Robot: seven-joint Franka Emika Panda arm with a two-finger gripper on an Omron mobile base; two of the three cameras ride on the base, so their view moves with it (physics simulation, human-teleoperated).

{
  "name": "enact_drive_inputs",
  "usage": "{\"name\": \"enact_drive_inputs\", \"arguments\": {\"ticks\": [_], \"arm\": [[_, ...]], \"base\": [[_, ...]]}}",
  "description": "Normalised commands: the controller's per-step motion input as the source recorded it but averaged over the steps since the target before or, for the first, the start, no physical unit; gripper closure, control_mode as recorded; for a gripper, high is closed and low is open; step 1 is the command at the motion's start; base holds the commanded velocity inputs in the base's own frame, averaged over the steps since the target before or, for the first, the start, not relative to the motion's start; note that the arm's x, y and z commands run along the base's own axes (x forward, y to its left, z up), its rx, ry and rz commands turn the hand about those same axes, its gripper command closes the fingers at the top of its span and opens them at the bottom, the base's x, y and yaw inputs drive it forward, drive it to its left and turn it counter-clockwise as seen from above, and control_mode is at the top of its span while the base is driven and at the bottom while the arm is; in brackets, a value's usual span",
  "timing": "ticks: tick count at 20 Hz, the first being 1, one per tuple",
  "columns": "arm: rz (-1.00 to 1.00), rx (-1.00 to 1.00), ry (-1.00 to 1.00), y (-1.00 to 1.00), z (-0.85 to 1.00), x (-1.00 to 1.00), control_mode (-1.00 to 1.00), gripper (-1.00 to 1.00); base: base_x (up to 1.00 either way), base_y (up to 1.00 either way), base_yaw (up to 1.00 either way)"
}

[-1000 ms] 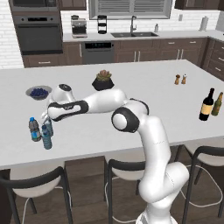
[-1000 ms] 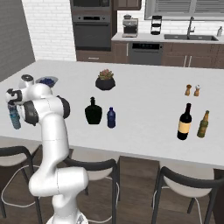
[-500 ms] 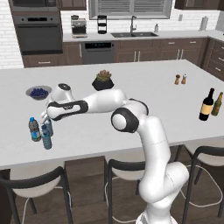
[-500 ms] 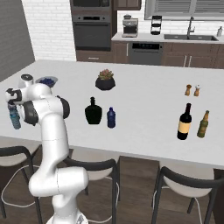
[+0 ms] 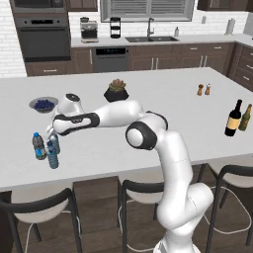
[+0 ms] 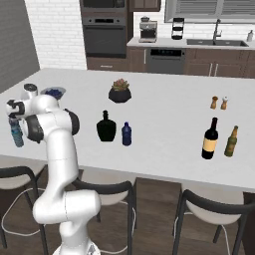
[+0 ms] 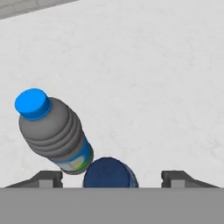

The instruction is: Move the plastic bottles in the middle to the plastics group, and the glass bottles in the middle to the glass group.

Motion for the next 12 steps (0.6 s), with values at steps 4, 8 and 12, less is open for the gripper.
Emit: {"name": "enact_drive_inputs", "arguments": {"ticks": [4, 8, 12], "arm": [[0.00, 0.00, -0.07, 0.00, 0.43, -0.09, -1.00, -1.00], [-0.03, 0.03, -0.08, -0.27, 0.56, -0.61, -1.00, -1.00], [-0.11, 0.03, -0.02, -0.63, 0.37, -0.93, -1.00, -1.00]], "base": [[0.00, 0.00, 0.00], [0.00, 0.00, 0.00], [0.00, 0.00, 0.00]]}}
